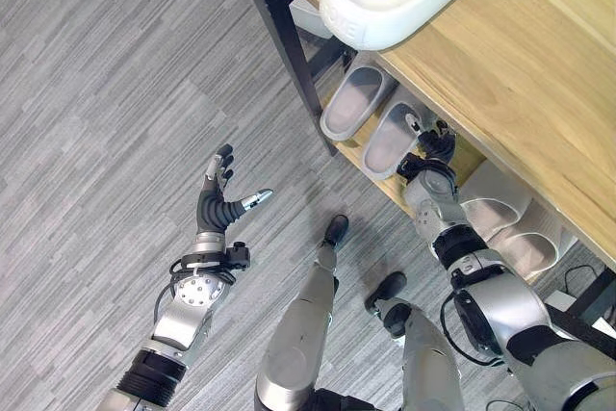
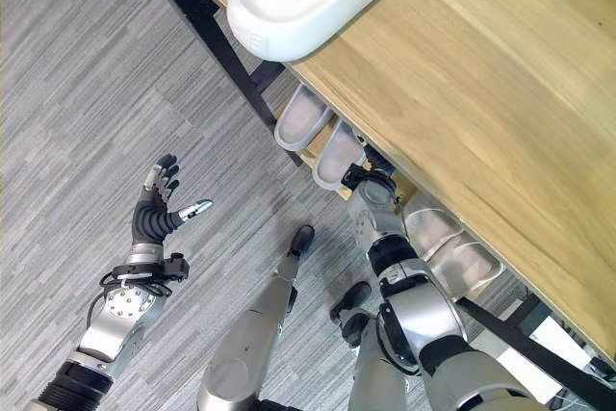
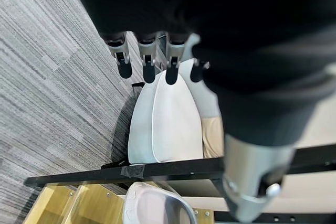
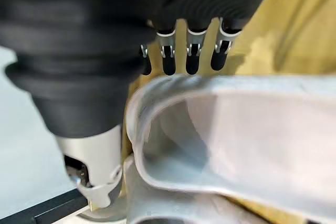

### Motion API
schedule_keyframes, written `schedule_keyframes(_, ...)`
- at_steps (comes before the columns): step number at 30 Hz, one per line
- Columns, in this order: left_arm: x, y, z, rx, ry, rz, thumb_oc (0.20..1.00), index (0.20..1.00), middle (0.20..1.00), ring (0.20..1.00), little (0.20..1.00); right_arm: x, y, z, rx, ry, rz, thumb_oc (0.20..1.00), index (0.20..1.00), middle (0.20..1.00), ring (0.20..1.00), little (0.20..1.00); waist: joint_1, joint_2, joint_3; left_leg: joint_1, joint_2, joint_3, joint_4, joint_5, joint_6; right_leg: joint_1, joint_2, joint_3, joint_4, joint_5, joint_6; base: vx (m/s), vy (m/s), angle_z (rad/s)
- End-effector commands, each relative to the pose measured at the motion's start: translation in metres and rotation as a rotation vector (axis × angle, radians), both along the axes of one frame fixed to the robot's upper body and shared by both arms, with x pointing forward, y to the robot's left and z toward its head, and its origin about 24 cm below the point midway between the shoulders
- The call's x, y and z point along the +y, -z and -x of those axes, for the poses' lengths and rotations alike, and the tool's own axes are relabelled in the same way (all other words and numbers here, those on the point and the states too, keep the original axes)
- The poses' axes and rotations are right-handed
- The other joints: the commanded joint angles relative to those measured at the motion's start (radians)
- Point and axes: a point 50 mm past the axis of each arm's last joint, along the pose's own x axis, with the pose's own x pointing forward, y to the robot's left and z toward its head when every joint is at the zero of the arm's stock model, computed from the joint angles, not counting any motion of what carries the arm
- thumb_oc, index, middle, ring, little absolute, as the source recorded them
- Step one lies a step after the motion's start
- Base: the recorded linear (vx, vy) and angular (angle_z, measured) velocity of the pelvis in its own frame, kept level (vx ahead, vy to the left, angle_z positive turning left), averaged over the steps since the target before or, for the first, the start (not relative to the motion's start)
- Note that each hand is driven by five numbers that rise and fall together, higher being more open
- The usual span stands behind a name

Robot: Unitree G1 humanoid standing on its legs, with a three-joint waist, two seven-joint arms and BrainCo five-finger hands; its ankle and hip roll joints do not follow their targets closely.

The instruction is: Arrange the slippers neatly on the shoe rack.

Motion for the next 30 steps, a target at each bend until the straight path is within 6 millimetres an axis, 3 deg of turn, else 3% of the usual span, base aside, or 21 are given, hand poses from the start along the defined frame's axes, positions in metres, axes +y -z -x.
schedule_keyframes(1,-0.012,-0.013,-0.002,-0.074,0.065,0.007,1.0,1.0,1.0,1.0,1.0,0.007,0.002,0.006,-0.066,-0.035,-0.059,1.0,1.0,1.0,1.0,1.0,0.017,0.006,-0.002,0.072,0.009,0.027,0.026,-0.177,0.003,0.109,-0.045,0.053,-0.101,-0.002,0.082,0.0,0.0,0.0)
schedule_keyframes(5,-0.013,-0.011,-0.001,-0.062,0.072,0.012,1.0,1.0,1.0,1.0,1.0,0.018,0.018,0.019,-0.067,-0.062,-0.169,1.0,1.0,1.0,1.0,1.0,0.001,-0.002,-0.021,0.099,0.013,0.032,0.014,-0.18,0.005,0.135,-0.043,0.063,-0.126,0.009,0.083,0.0,0.011,-0.03)
schedule_keyframes(10,-0.013,-0.005,0.003,-0.031,0.081,0.017,1.0,1.0,1.0,1.0,1.0,0.022,0.043,0.035,-0.02,-0.107,-0.143,1.0,1.0,1.0,1.0,1.0,-0.021,-0.013,-0.047,0.14,0.022,0.047,-0.013,-0.176,0.002,0.179,-0.032,0.071,-0.176,0.032,0.085,-0.01,0.003,-0.1)
schedule_keyframes(12,-0.012,-0.001,0.005,-0.012,0.087,0.021,1.0,1.0,1.0,1.0,1.0,0.019,0.056,0.039,0.024,-0.12,-0.095,1.0,1.0,1.0,1.0,1.0,-0.033,-0.016,-0.064,0.161,0.026,0.057,-0.031,-0.17,0.0,0.198,-0.025,0.072,-0.205,0.046,0.086,0.01,0.012,-0.12)
schedule_keyframes(13,-0.009,0.004,0.009,0.016,0.087,0.03,1.0,1.0,1.0,1.0,1.0,0.009,0.071,0.045,0.085,-0.132,0.001,1.0,1.0,1.0,1.0,1.0,-0.052,-0.02,-0.092,0.193,0.037,0.074,-0.062,-0.157,-0.004,0.226,-0.019,0.078,-0.246,0.067,0.091,-0.06,0.074,-0.23)
schedule_keyframes(16,-0.002,0.015,0.015,0.073,0.072,0.056,1.0,1.0,1.0,1.0,1.0,-0.007,0.091,0.06,0.157,-0.199,0.21,1.0,1.0,1.0,1.0,1.0,-0.085,-0.024,-0.14,0.243,0.055,0.11,-0.118,-0.11,-0.002,0.263,-0.005,0.09,-0.332,0.133,0.098,-0.01,0.048,-0.48)
schedule_keyframes(21,0.002,0.035,0.026,0.175,0.086,0.051,1.0,1.0,1.0,1.0,1.0,-0.021,0.087,0.097,0.038,-0.466,0.385,1.0,1.0,1.0,1.0,1.0,-0.155,-0.045,-0.23,0.346,0.073,0.161,-0.214,-0.073,-0.013,0.344,0.015,0.114,-0.441,0.181,0.117,0.08,-0.036,-0.44)
schedule_keyframes(30,-0.004,0.06,0.038,0.291,0.116,0.067,1.0,1.0,1.0,1.0,1.0,-0.038,0.082,0.152,-0.043,-0.546,0.491,1.0,1.0,1.0,1.0,1.0,-0.255,-0.026,-0.32,0.443,0.08,0.212,-0.234,-0.097,-0.009,0.429,0.027,0.154,-0.529,0.203,0.129,0.06,-0.002,-0.16)
